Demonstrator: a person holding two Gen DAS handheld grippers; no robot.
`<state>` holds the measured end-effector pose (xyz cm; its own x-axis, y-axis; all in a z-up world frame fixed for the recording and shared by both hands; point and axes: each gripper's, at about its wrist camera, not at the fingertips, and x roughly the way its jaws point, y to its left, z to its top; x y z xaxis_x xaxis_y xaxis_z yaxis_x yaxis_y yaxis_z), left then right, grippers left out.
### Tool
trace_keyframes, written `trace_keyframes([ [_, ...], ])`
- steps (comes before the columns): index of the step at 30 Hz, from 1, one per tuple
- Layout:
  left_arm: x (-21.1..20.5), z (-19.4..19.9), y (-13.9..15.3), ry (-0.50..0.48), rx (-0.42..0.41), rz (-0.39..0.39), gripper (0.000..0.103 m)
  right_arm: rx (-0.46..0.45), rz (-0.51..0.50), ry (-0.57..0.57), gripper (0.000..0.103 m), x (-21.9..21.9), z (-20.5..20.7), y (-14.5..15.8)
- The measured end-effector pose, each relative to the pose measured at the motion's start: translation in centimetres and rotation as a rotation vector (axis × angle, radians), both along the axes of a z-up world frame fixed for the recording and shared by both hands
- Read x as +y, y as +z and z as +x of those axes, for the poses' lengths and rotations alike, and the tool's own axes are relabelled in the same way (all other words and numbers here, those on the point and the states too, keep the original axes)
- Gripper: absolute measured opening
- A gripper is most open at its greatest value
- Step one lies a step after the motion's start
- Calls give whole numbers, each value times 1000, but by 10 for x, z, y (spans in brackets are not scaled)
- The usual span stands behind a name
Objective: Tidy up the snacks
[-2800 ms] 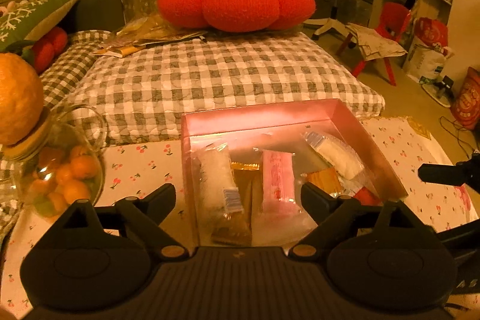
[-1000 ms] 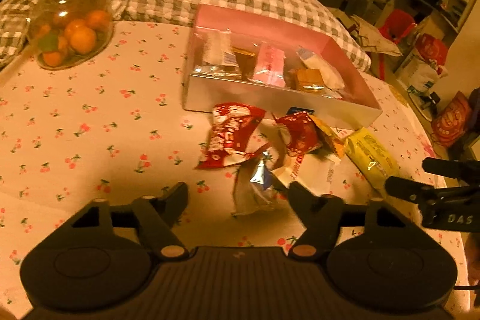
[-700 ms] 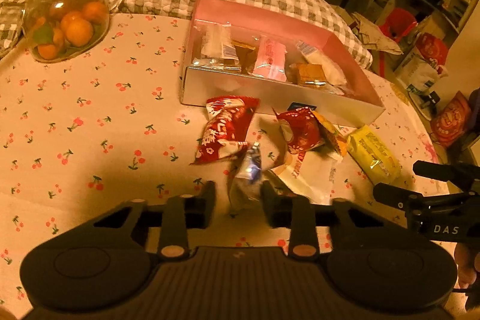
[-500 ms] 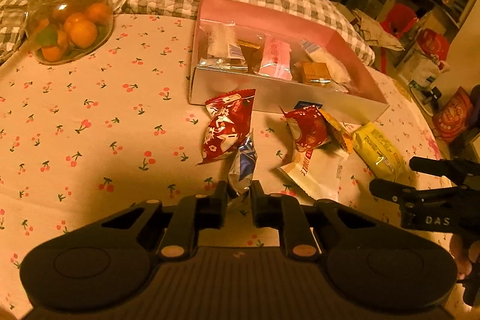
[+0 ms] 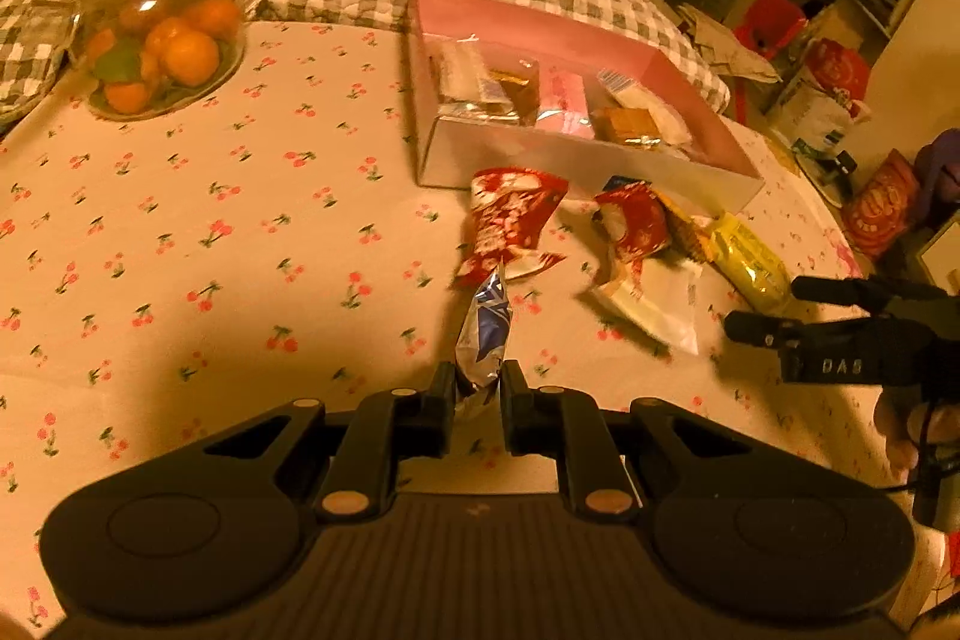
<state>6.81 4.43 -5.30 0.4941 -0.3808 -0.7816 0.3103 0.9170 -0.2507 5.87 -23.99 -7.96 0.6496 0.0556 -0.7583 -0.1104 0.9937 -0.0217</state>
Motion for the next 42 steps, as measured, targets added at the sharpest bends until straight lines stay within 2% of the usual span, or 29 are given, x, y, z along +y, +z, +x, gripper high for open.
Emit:
trace_keyframes([
  [7,8,-2,-7,-11,19,9,14,-10,28,-48,92,-9,7,-3],
  [10,7,-3,-9,-39,-5,18,15,-14,36,-55,89,-12,9,-4],
  [12,7,-4,-10,-56,-24,13,19,-17,42,-49,88,-13,9,-4],
  [17,3,-7,-12,-114,-79,26,26,-20,80,-51,70,-16,8,-2],
  [21,-2,-9,-13,-151,-110,43,34,-27,86,-30,63,-14,4,0],
  [25,-6,-12,-13,-178,-129,55,44,-33,90,1,62,-9,-4,1],
  [34,-10,-13,-14,-187,-162,81,48,-24,113,52,62,-1,-16,1],
  [37,-10,-13,-15,-175,-170,81,48,-21,104,54,65,2,-17,0],
  [42,-11,-12,-15,-155,-179,82,47,-26,82,74,75,9,-14,-2],
])
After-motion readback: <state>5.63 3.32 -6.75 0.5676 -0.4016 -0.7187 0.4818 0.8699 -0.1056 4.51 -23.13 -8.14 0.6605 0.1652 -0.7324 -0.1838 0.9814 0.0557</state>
